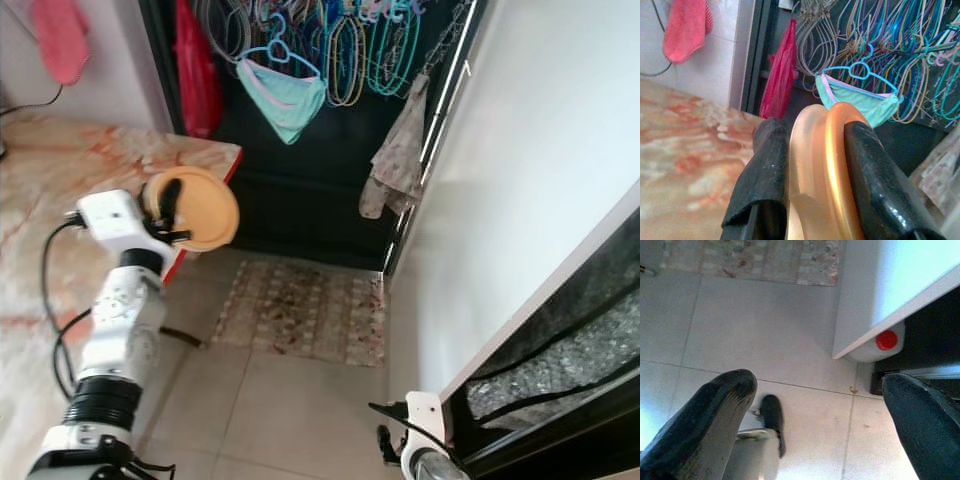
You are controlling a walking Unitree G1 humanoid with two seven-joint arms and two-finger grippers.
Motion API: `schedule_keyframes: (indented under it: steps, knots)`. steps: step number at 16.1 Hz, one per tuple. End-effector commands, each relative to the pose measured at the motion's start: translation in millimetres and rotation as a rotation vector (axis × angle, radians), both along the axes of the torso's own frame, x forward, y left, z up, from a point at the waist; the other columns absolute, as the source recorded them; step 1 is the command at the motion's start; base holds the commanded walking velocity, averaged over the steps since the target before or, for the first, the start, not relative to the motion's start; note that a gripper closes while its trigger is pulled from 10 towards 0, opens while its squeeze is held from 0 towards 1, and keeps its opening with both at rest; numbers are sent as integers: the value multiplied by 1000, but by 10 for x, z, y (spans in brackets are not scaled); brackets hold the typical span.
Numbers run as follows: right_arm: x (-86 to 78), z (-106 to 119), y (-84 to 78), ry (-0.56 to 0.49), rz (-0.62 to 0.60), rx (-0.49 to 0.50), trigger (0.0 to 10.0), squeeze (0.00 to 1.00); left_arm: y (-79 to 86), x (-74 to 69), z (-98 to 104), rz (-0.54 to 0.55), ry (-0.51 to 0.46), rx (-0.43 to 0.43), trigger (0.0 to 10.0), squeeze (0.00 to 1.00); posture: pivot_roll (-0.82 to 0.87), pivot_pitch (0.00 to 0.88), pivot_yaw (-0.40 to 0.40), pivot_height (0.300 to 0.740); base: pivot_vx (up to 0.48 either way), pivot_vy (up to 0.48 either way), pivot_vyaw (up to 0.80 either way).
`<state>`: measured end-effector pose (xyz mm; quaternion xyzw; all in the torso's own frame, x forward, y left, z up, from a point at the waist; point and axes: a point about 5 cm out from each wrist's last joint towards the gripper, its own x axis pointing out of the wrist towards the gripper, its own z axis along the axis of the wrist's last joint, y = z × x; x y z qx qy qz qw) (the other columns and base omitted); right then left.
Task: Restocking fridge
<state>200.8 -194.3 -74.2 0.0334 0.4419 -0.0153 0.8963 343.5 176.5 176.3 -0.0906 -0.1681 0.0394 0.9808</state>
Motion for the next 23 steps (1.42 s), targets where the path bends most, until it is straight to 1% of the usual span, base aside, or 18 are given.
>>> schedule_keyframes:
  steps: [1,3,11,15,19,21,23]
  knots:
    - [-13,-4,-22,5,-1,-5,10000,0,-41,9,13,-11,-4,-5,10000,0,4,0,-26,740,0,0,-750]
    - [-12,-3,-22,5,2,-6,10000,0,-21,7,8,-5,-3,-7,10000,0,3,0,-26,740,0,0,-750]
    - [-11,-4,-14,6,1,-3,10000,0,-34,12,-11,-19,8,-4,10000,0,7,0,-23,740,0,0,-748]
    - [-10,-4,-13,5,2,-3,10000,0,-71,16,-51,-41,25,-1,10000,0,7,0,-23,740,0,0,-747]
    - [-7,-2,-15,6,7,-4,10000,0,-18,2,-139,-30,57,4,10000,0,11,0,-27,740,0,0,-748]
    - [-8,-3,-12,6,10,-5,10000,0,103,22,-419,-12,201,21,10000,0,11,0,-24,740,0,0,-744]
    - [-10,-4,-8,7,11,-4,10000,0,239,-21,-803,8,377,45,10000,0,12,0,-22,740,0,0,-747]
